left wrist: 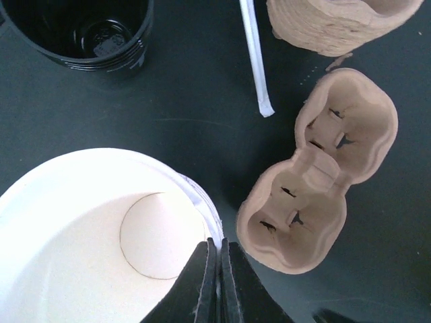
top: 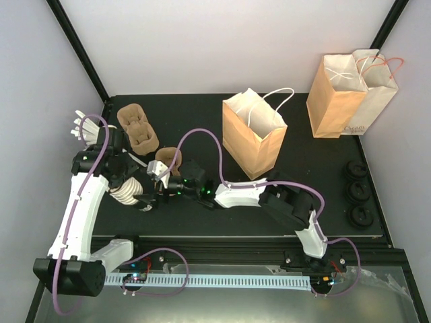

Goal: Pack the takeout coffee

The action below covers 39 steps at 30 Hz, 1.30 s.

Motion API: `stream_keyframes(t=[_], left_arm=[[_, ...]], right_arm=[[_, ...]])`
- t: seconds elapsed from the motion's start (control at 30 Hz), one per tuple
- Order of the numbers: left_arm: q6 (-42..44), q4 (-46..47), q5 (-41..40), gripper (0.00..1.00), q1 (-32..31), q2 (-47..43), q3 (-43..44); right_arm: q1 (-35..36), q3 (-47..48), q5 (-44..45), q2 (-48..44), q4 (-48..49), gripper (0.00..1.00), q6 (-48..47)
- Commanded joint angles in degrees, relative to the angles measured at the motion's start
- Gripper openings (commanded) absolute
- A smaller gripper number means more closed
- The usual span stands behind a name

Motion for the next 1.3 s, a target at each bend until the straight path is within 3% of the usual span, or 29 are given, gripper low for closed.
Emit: stream_keyframes(t=[0.0,0.23,0.63,0.8,1.03,1.27], left_arm=[[0.71,-2.29,-0.48,0.02,-2.27,1.13,3.94],[1.73,-2.77,0.16,0.02,-3.66,1.15,5.33],[2.74,-5.15,-1.59,0.02,-4.94,2.17,8.65],[3.05,-5.57,-2.49,0.02,-5.8,2.75,8.77],[3.44,-6.63,-3.31,0.02,-6.52,3.17,10.29],[3.91,-8.43,-3.04,0.02,-6.53,3.27,12.97]], right_arm=[[0.27,5.2,-0.3,3.87,2.22,1.0,1.59],[0.58,9.17,1.65,7.65,1.41,1.0,2.26],[0.58,12.92,2.66,12.2,1.41,0.83,3.79],[0.58,12.8,2.91,13.63,6.43,0.83,5.03],[0.58,15.53,3.79,15.9,4.49,0.79,4.95],[0.57,13.96,3.3,17.38,5.98,0.69,5.86]])
